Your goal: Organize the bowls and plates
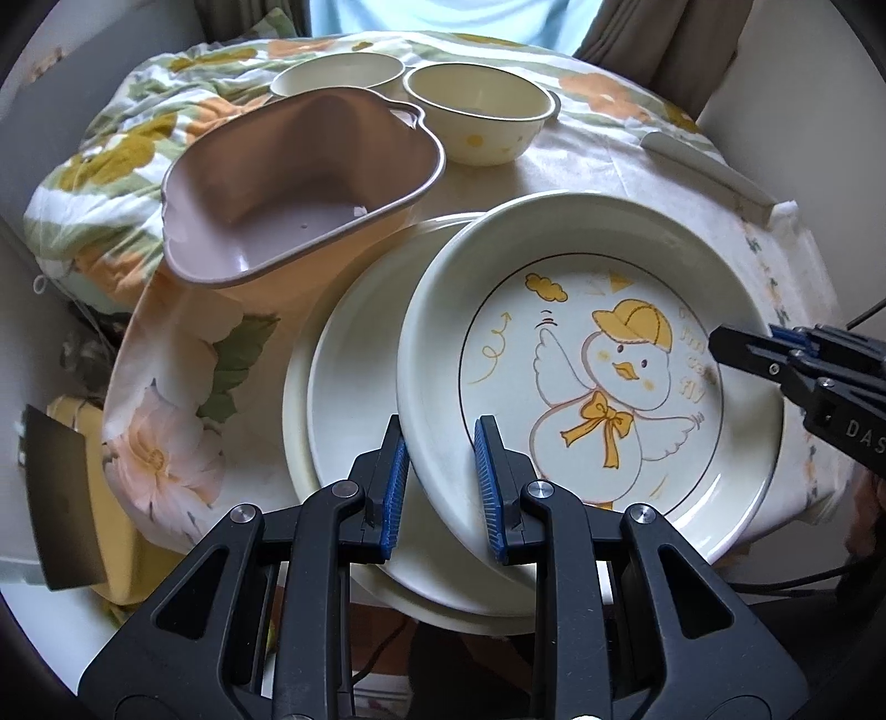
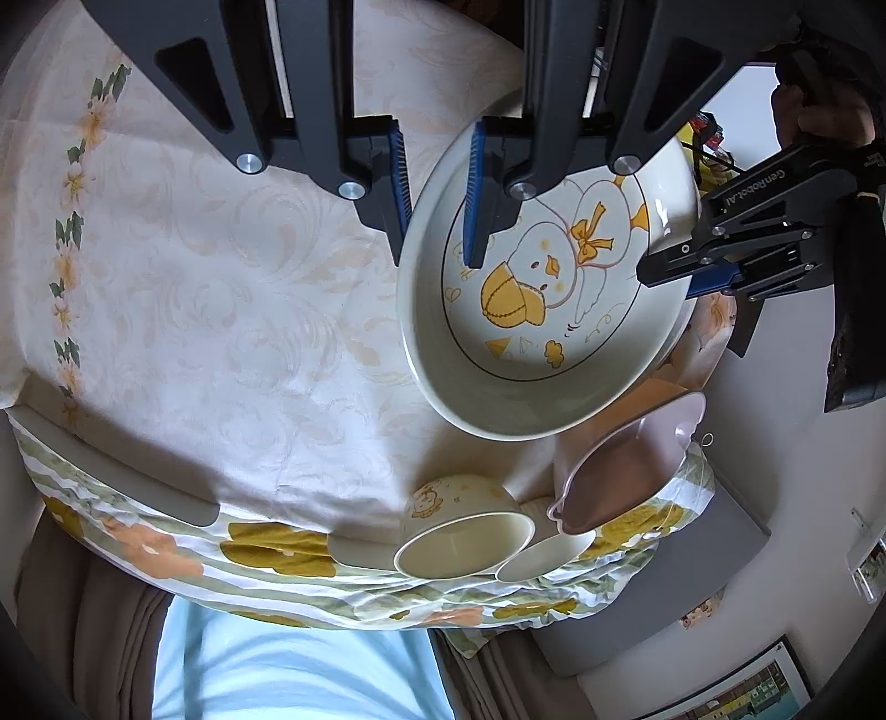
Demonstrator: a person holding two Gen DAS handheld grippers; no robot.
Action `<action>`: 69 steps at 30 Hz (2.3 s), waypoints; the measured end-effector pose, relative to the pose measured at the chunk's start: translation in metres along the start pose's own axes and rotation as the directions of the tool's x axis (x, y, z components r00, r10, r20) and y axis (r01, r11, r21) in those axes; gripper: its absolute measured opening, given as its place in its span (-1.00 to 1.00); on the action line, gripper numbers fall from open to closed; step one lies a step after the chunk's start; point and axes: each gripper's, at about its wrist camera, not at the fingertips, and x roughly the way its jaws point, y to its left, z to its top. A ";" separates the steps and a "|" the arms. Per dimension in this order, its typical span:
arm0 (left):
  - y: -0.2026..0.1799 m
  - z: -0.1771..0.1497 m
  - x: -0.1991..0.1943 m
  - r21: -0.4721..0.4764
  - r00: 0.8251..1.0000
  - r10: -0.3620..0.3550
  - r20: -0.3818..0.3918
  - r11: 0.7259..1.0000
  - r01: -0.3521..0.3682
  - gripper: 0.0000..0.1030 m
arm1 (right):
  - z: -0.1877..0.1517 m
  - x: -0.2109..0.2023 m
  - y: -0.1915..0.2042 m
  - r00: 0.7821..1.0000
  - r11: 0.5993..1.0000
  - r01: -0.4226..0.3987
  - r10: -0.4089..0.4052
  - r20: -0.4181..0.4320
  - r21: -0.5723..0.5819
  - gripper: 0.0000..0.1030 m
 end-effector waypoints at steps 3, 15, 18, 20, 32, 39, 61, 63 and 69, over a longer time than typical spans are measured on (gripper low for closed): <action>-0.001 -0.002 0.002 0.009 1.000 0.016 0.001 1.000 -0.016 -0.59 | 0.000 0.000 0.003 1.000 1.000 0.011 -0.011 0.003 -0.013 -0.68; -0.015 -0.010 0.000 0.116 0.977 0.203 0.066 0.971 -0.210 -0.59 | -0.005 0.009 0.017 0.998 0.997 0.055 -0.055 -0.011 -0.059 -0.68; -0.019 -0.011 -0.001 0.155 0.964 0.250 0.086 0.953 -0.261 -0.59 | -0.007 0.012 0.020 0.998 0.996 0.060 -0.061 -0.004 -0.065 -0.68; -0.021 -0.011 -0.004 0.180 0.954 0.279 0.105 0.939 -0.295 -0.59 | -0.007 0.015 0.023 0.997 0.995 0.073 -0.073 0.001 -0.074 -0.68; -0.012 -0.004 -0.005 0.193 0.946 0.300 0.120 0.928 -0.319 -0.59 | -0.009 0.022 0.032 0.993 0.991 0.119 -0.118 0.017 -0.067 -0.68; -0.013 -0.004 -0.004 0.183 0.949 0.294 0.112 0.933 -0.311 -0.59 | -0.008 0.022 0.031 0.993 0.992 0.117 -0.116 0.019 -0.050 -0.68; -0.002 0.026 -0.065 -0.066 0.944 0.295 0.146 0.955 -0.288 0.71 | 0.030 -0.040 0.008 0.985 0.998 -0.041 0.048 0.163 -0.048 0.47; 0.013 0.036 -0.086 -0.163 0.940 0.293 0.178 0.950 -0.265 0.99 | 0.045 -0.047 0.010 0.979 0.995 -0.060 0.074 0.189 -0.079 0.95; 0.058 0.058 -0.093 -0.327 0.929 0.317 0.193 0.913 -0.244 0.99 | 0.096 -0.024 0.023 0.974 0.976 -0.152 0.174 0.145 -0.156 0.99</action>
